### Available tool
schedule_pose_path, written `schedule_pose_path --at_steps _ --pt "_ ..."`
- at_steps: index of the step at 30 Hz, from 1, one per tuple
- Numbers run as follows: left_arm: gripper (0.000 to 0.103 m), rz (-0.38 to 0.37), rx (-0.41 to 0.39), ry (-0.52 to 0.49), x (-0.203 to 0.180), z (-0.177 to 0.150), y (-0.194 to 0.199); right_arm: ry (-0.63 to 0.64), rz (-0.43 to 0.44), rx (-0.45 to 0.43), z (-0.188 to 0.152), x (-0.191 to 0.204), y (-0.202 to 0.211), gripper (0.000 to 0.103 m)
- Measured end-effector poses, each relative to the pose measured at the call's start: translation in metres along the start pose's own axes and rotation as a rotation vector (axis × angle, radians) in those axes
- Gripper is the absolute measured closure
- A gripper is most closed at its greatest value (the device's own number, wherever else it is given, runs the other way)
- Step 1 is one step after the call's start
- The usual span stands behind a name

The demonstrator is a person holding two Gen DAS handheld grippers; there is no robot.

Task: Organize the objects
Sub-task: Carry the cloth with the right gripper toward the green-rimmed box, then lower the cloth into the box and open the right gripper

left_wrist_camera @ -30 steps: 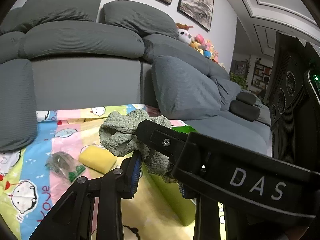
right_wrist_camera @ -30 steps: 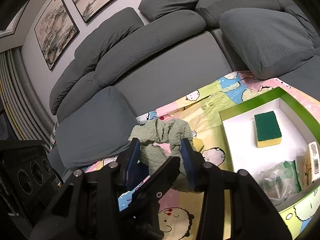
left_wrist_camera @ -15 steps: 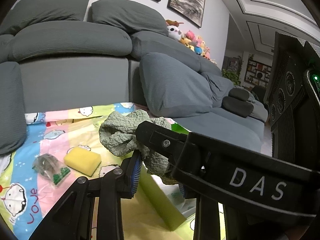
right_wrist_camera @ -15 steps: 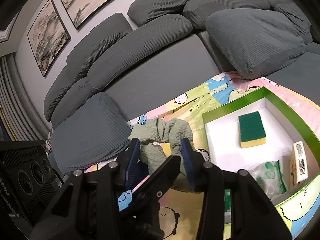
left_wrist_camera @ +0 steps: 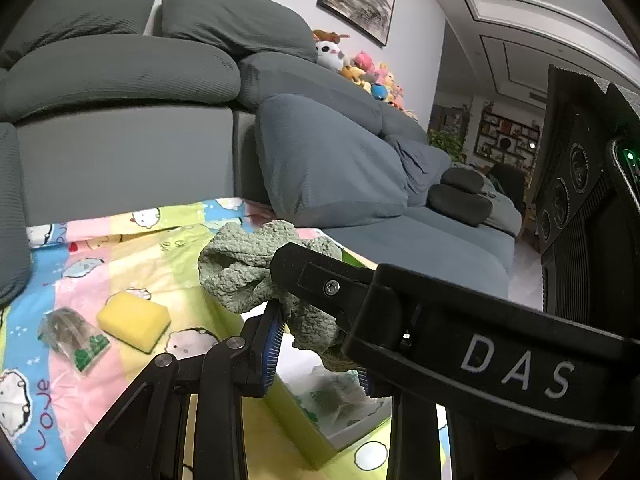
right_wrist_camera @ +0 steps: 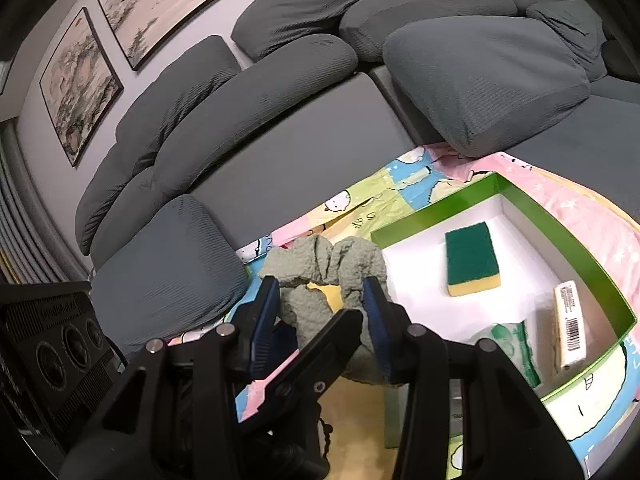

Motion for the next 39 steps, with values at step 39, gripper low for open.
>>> schedule_pose_path --at_steps 39 --pt "0.071 -0.144 0.180 0.108 -0.022 -0.036 -0.054 -0.158 -0.213 0.126 -0.021 -0.065 -0.001 0.059"
Point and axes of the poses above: each gripper's, at about its wrist camera, not at the fingertips, and y roughly against the way its jaws point, x to its left, z to its top, the point moved 10 cm from there along -y, roughly the way its jaws point, and after that the axes turned 2 degrees about y, right-handed, at the moved point
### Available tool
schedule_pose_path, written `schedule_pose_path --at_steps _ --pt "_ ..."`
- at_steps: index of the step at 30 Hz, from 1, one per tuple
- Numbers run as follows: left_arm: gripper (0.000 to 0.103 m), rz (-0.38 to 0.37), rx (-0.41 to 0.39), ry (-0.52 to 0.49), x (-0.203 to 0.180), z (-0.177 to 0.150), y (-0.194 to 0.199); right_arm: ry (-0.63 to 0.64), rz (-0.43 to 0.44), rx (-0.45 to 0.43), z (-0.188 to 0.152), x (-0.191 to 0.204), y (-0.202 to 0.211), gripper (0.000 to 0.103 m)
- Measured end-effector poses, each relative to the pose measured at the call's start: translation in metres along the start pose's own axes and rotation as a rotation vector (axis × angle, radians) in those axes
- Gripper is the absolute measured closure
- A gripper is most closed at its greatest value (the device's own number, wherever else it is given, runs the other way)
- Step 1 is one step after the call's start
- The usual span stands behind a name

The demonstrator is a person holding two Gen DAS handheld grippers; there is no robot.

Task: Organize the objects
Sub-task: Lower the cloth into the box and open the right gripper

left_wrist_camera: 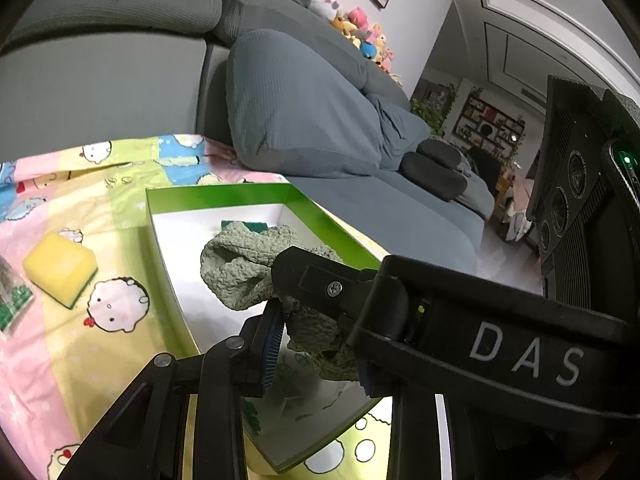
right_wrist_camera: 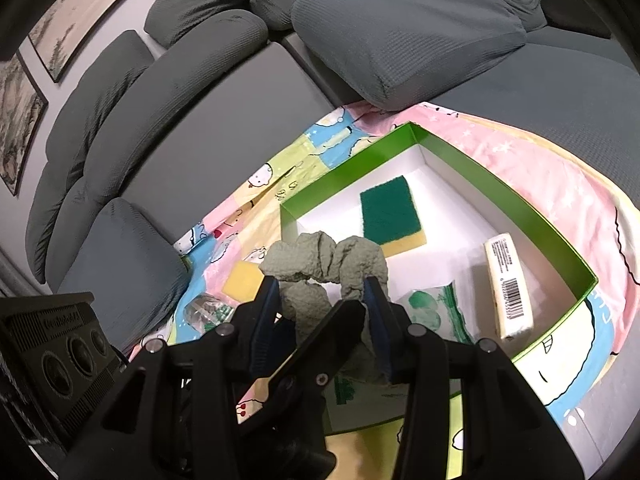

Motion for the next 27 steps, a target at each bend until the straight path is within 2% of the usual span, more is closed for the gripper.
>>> schedule_pose_path --at_steps 9,27 --pt "0.071 -0.021 0.051 0.028 0.002 -0.009 -0.008 -0.022 -0.041 0.035 -0.004 -0.010 -0.006 0.059" --pt "0.071 -0.043 0.103 0.061 0.003 -0.018 -0.019 -0.047 -0.087 0.063 -0.008 -0.021 -0.011 0.059"
Point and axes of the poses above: each gripper's, at about its wrist camera, not at the fingertips, and y roughly against the way its jaws point, x to its left, z to its top, the point moved 10 cm from there along -y, roughly the way its jaws point, and after that the axes turned 2 degrees about y, right-handed, at the moved point
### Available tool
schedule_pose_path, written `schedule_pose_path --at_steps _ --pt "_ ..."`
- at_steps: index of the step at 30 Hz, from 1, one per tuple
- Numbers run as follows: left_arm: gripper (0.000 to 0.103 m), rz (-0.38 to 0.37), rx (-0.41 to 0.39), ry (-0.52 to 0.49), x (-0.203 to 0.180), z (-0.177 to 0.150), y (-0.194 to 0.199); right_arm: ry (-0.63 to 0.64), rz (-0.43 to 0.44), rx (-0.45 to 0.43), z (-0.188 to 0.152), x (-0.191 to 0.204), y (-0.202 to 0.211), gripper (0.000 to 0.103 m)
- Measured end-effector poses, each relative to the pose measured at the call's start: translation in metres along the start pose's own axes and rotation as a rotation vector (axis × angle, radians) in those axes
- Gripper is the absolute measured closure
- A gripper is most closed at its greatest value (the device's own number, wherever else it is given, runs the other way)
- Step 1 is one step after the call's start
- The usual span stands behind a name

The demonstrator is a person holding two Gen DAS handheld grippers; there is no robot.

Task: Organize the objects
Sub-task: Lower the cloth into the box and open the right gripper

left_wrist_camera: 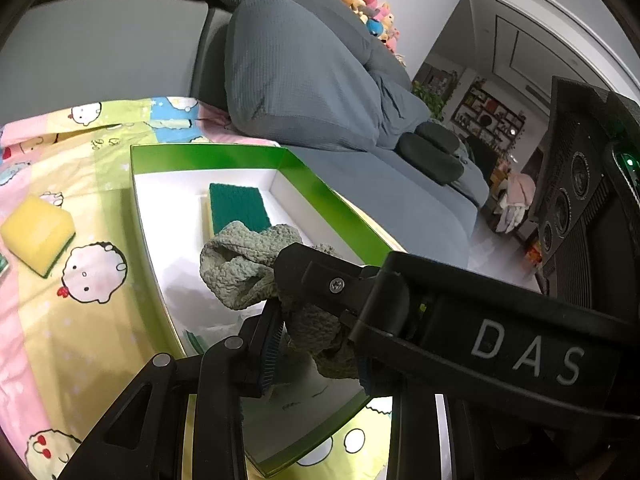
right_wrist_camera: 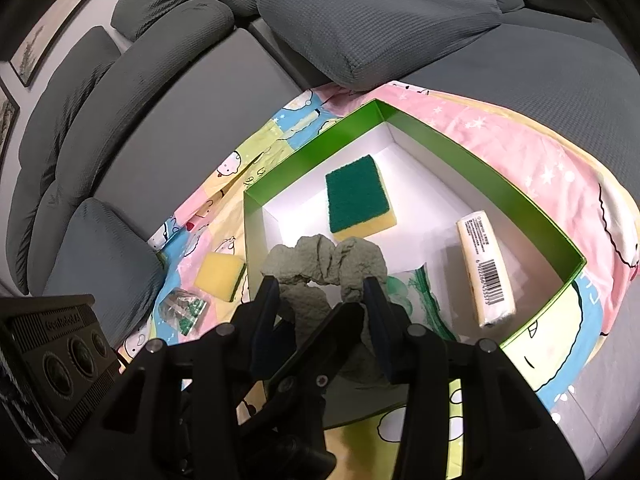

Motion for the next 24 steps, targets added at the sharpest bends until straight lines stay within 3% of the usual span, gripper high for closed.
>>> schedule_pose_path --at_steps 24 --pt "0.071 -0.011 0.040 0.043 0.003 -0.005 -0.011 -0.009 -0.045 -0.007 0.002 -0.010 -0.002 0.059"
Point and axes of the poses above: each gripper's, at about its wrist camera, not at the fingertips, and y roughly against the way its jaws point, x to its left, z to its top, the point moved 10 cm from there along -y, roughly the way its jaws point, and after that the axes turned 2 degrees about y, right-handed, at the moved point
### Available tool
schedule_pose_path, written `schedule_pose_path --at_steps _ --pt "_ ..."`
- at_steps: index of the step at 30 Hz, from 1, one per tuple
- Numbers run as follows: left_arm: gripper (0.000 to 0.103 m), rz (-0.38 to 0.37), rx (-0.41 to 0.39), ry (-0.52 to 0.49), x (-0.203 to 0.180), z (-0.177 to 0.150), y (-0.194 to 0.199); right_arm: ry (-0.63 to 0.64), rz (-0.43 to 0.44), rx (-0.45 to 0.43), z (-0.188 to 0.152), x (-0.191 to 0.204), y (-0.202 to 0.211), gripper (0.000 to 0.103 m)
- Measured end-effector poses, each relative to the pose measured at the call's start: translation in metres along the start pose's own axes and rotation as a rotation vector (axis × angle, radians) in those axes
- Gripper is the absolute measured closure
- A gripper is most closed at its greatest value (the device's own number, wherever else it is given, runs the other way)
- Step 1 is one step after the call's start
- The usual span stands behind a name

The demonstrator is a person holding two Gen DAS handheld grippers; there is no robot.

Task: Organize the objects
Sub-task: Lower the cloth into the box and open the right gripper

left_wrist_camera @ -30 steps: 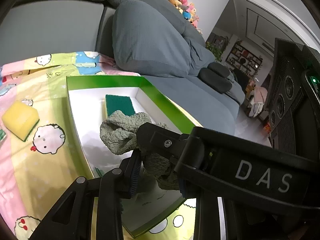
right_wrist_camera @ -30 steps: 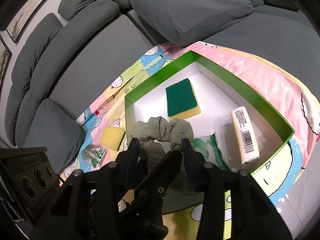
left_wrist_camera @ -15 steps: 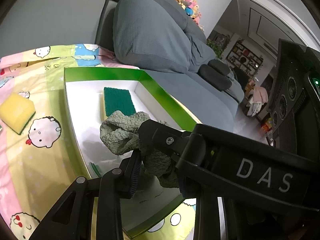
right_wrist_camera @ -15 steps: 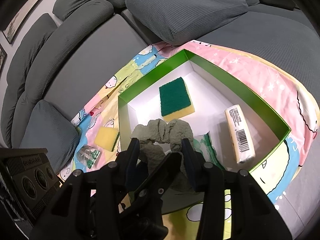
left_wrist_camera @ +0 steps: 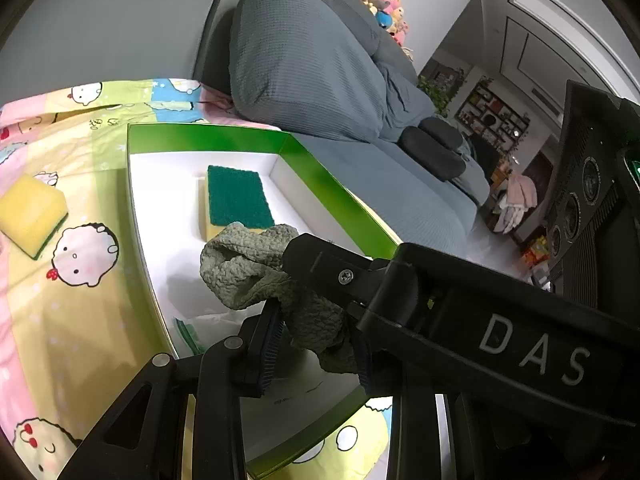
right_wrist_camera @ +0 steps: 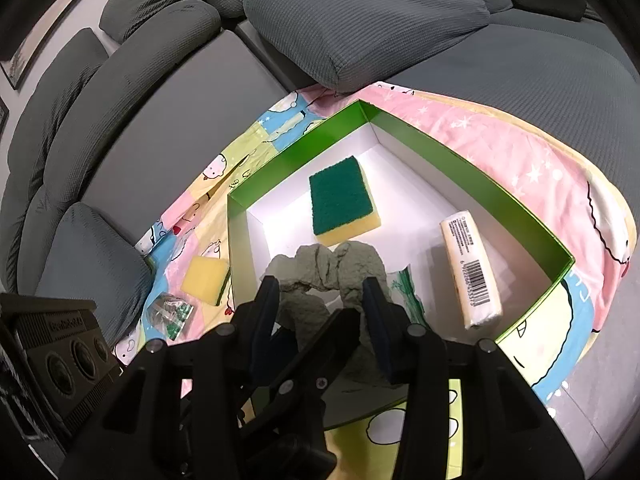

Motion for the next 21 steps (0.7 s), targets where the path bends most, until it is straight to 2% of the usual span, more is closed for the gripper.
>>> schedule_pose_path --at_steps 9,10,12,14,18,21 --pt "0.071 -0.001 -0.007 0.025 -0.001 0.001 0.004 0.007 0.011 -0.033 0.005 0.003 0.004 0.059" --pt "0.069 0.002 -0.012 0.025 -0.001 0.002 0.006 0.006 0.018 -0.038 0.006 0.004 0.005 0.056" --pt "0.063 0.006 -0.021 0.026 -0.001 0.005 0.010 0.005 0.037 -0.057 0.008 0.007 0.008 0.050" --pt "0.050 0.014 -0.039 0.028 0.001 0.008 0.016 0.008 0.053 -0.081 0.011 0.011 0.013 0.051" --pt "0.040 0.013 -0.091 0.045 0.006 0.016 0.036 -0.015 0.099 -0.154 0.019 0.016 0.027 0.041" --pt "0.030 0.011 -0.122 0.059 0.011 0.021 0.051 -0.041 0.131 -0.198 0.025 0.019 0.036 0.041"
Point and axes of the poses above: each gripper's, at about its wrist camera, not at the fingertips, and y roughly against the way its jaws point, x to its left, z to its top, the point moved 10 cm from there along -y, roughly the way its jaws point, and after that the axes turned 2 degrees about y, right-handed, at the moved point
